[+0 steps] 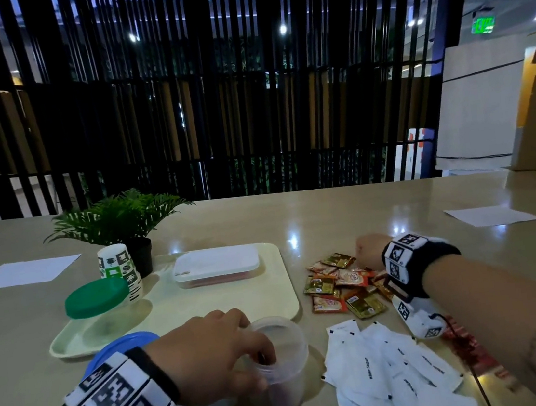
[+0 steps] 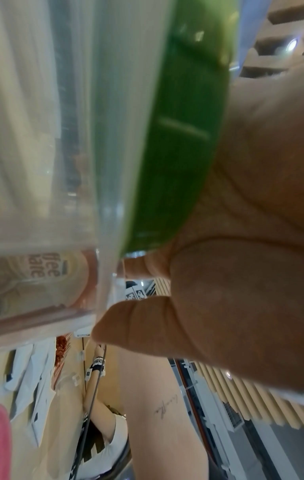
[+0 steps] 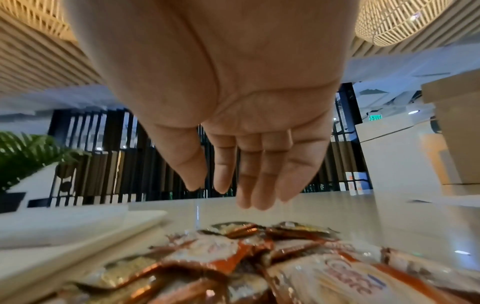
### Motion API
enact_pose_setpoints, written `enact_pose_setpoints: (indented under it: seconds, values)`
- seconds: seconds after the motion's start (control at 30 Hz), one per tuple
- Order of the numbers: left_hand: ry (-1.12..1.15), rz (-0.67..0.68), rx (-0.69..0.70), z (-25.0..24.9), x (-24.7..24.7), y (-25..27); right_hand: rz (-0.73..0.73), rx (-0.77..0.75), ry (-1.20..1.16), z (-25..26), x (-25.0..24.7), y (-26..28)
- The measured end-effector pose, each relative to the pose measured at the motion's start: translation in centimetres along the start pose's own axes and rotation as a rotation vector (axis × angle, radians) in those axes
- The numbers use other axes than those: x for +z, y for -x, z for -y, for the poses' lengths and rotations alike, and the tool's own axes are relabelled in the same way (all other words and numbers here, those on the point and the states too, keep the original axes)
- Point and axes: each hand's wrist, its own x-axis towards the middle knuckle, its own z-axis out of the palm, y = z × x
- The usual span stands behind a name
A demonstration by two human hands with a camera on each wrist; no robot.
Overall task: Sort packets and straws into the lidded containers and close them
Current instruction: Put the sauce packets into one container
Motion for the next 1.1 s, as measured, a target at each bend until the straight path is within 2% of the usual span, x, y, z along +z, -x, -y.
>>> enact_pose_setpoints:
  seconds: [0.17,0.3,0.37,0.4,0.43,0.5,0.57,0.63,0.67,0.8,0.9,1.03,1.1]
  values:
    - [0.005,-0.011,0.004,0.0,0.0,0.0,0.037,0.003,0.0,0.4,2.3,-2.4]
    - [-0.002,-0.023,0.003,0.0,0.1,0.0,0.115,0.04,0.118,-0.3,4.8,-5.7]
    - [-0.009,-0.035,-0.007,0.0,0.2,0.0,0.092,0.065,0.123,-3.9,9.1,-14.1]
    - [-0.011,-0.038,-0.012,0.0,0.2,0.0,0.158,0.066,0.143,-4.5,9.5,-15.4]
    - [-0.012,-0.041,-0.014,0.0,0.3,0.0,0.155,0.063,0.123,-5.7,10.6,-17.7]
    - [-0.011,-0.04,-0.016,0.0,0.3,-0.1,0.14,0.096,0.118,-6.0,11.0,-18.5]
    - [-0.003,-0.031,-0.018,0.1,0.3,-0.2,0.046,0.097,0.128,-4.5,8.7,-14.7]
    - [0.011,-0.016,-0.028,0.1,0.3,-0.2,-0.04,0.055,0.03,-1.9,4.0,-7.0]
    - [0.016,-0.008,-0.03,0.1,0.2,-0.2,-0.059,0.049,-0.017,-1.2,2.9,-4.8]
    - [0.004,0.013,-0.035,0.1,0.1,-0.3,-0.186,-0.067,-0.401,0.9,-1.4,1.8]
    - [0.006,0.027,-0.047,0.1,0.1,-0.3,-0.147,-0.202,-0.57,2.6,-3.5,5.1]
    - [0.011,0.032,-0.044,0.2,0.1,-0.3,-0.155,-0.375,-0.508,5.2,-4.9,8.8]
    - [0.001,0.027,-0.043,0.2,0.2,-0.4,-0.112,-0.451,-0.501,6.5,-4.9,10.7]
